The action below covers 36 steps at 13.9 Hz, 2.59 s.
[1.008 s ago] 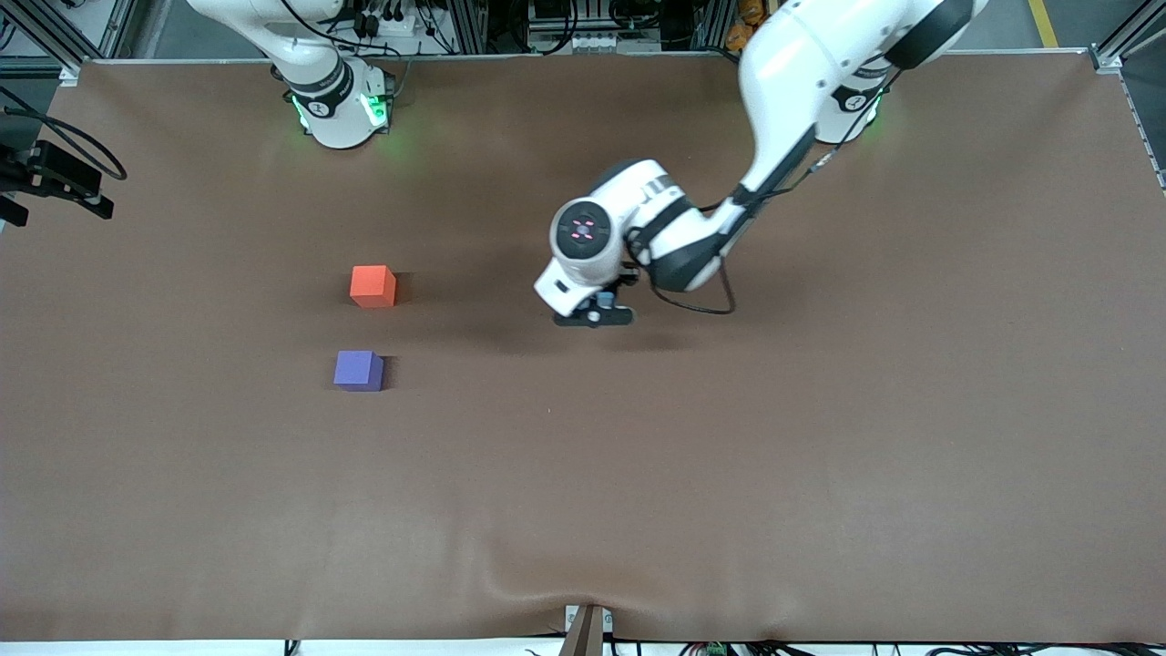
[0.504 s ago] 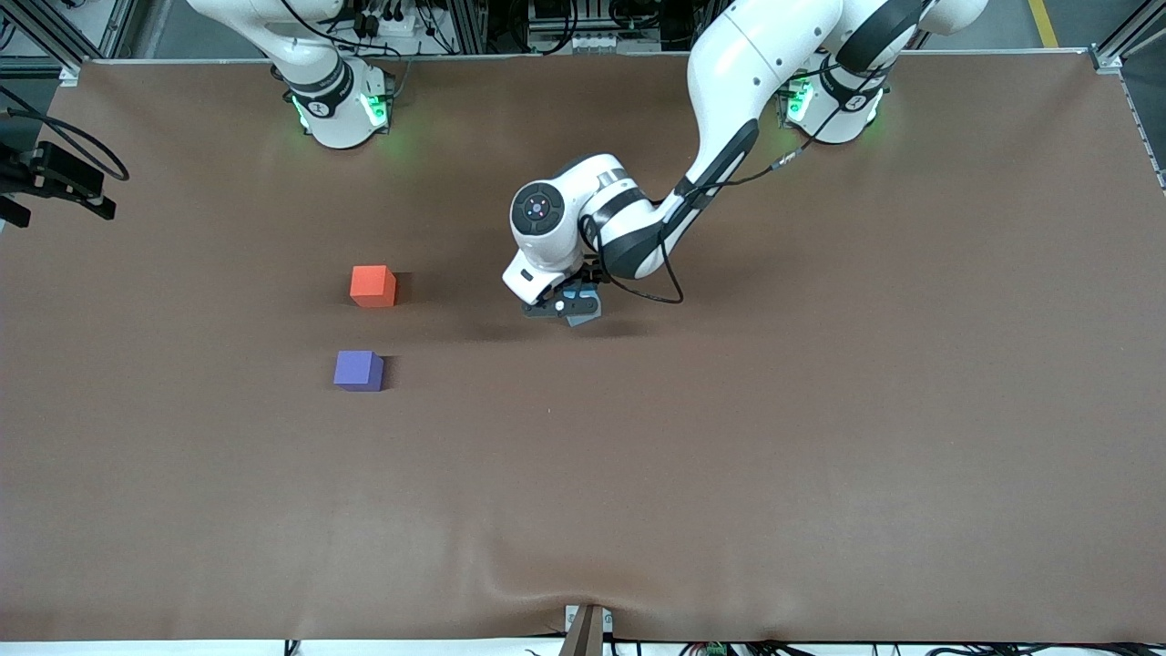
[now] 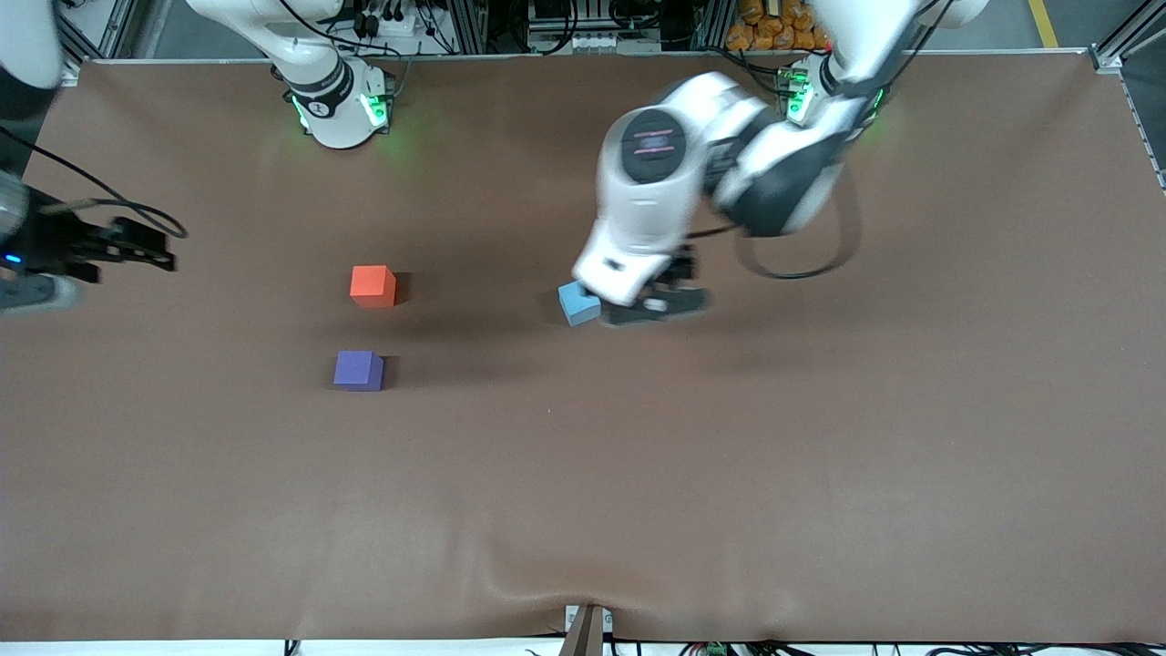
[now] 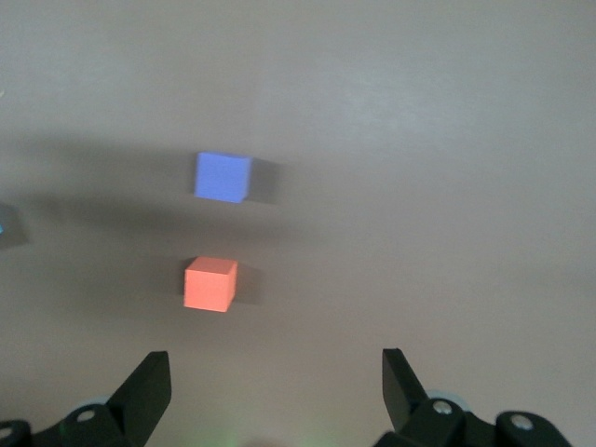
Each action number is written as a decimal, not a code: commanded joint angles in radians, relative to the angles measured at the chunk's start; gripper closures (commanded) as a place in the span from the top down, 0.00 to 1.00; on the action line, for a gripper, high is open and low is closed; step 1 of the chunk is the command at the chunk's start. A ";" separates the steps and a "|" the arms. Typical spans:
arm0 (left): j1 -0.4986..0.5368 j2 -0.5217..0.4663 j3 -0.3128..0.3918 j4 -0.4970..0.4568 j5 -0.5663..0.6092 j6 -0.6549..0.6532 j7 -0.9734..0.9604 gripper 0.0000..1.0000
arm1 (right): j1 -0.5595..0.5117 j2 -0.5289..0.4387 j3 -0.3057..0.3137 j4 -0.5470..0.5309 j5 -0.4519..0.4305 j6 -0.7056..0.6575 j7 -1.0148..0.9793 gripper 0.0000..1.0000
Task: Place blue block between orange and purple blocks
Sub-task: 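Set down the light-blue cube while the right gripper reaches toward it, then lower the right gripper onto the cube while the left gripper withdraws, then close the right gripper on the light-blue cube and lift it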
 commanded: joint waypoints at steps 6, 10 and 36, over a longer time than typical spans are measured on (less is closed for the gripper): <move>0.317 -0.145 -0.007 -0.121 -0.027 -0.045 0.321 1.00 | 0.273 0.162 0.001 0.014 0.114 0.157 0.303 1.00; 0.332 -0.174 0.007 -0.129 -0.025 -0.083 0.397 1.00 | 0.452 0.289 0.001 0.010 0.209 0.362 0.525 1.00; 0.377 -0.533 0.229 -0.267 -0.099 -0.232 0.822 1.00 | 0.824 0.535 -0.005 -0.112 0.065 0.782 0.694 1.00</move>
